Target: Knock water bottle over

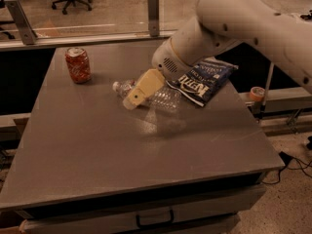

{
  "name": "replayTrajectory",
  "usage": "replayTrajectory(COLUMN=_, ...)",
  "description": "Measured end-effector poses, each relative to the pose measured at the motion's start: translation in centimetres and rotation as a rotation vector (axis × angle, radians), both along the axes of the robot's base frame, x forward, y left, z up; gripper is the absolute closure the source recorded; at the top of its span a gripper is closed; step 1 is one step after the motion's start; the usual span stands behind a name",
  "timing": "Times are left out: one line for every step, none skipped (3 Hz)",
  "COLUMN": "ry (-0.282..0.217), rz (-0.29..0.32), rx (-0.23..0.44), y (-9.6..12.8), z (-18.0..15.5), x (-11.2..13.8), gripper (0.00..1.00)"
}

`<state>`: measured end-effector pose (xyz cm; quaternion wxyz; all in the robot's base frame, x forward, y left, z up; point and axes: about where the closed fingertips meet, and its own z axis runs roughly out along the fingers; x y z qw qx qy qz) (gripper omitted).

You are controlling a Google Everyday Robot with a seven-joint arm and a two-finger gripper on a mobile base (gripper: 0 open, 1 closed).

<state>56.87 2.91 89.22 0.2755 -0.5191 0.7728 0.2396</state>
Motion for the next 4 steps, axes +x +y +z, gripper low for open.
replayTrajectory(ry=-0.086, rz=-0.017, rx=0.071, y=-4.1, z=3.5, x=-0.6, gripper=0.0)
replayTrajectory(ry=-0.184, rz=0.008, rx=0.175, y=-9.7, z=7.9, x=-1.2, gripper=0.0)
replayTrajectory(ry=-0.364, rz=0.134, rx=0.232, y=-14.0, z=15.0, x=-2.7, gripper=0.0)
replayTrajectory(ry=-0.376, rz=0.126, rx=0.226, y=-13.7, z=15.7, x=-2.5, gripper=0.0)
